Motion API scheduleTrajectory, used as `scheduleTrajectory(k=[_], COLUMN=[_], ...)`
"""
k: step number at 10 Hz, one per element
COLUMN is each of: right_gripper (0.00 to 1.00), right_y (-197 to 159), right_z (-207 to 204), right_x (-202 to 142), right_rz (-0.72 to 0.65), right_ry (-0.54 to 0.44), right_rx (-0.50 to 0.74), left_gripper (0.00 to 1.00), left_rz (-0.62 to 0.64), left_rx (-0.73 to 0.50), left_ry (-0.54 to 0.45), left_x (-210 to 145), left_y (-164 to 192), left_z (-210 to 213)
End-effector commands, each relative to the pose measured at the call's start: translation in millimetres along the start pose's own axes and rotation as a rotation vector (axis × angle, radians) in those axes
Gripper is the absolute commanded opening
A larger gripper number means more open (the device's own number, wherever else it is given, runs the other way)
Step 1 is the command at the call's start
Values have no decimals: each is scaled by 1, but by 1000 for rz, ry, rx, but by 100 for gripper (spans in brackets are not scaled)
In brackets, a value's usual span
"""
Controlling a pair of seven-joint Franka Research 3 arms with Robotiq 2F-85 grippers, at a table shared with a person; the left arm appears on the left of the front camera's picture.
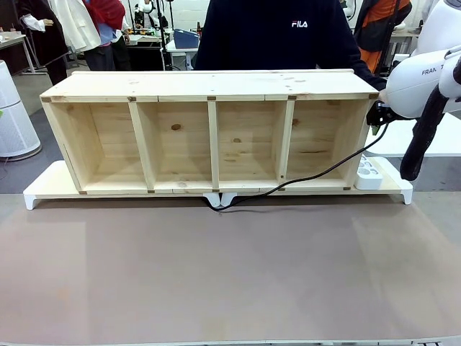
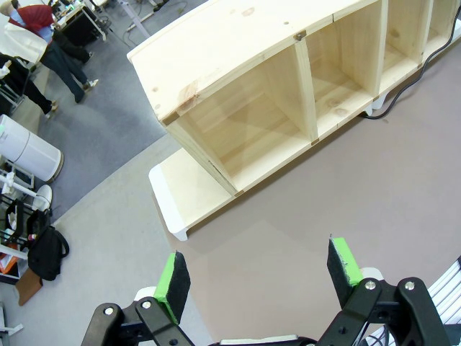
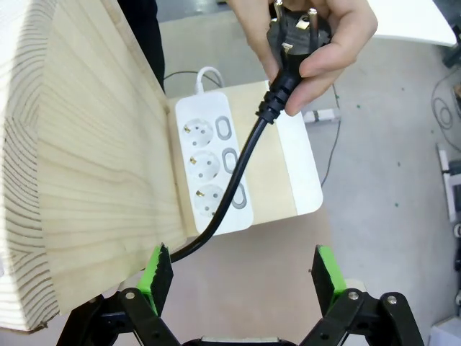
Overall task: Perform cable management.
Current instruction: Release the Power Cable when the human grasps it.
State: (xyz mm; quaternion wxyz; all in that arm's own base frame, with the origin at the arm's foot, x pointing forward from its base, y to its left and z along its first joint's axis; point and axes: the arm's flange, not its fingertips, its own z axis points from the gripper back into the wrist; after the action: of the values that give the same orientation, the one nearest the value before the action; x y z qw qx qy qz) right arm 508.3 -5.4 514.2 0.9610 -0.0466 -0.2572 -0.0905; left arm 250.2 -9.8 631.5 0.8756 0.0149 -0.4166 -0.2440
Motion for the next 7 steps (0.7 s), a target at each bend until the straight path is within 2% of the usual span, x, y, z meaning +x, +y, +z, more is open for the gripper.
scheduleTrajectory(k=[1,7], right_gripper=[100,100], right_y=[0,0], right_z=[0,0], right_x=[0,0], right_rz=[0,0], right_ry=[2,2], right_rx=[-1,-1], left_gripper=[100,100], left_rz=[17,17], left_rx=[2,2], left_ry=[-8,-8], left_x=[1,1], left_y=[0,0], left_z=[-2,-2])
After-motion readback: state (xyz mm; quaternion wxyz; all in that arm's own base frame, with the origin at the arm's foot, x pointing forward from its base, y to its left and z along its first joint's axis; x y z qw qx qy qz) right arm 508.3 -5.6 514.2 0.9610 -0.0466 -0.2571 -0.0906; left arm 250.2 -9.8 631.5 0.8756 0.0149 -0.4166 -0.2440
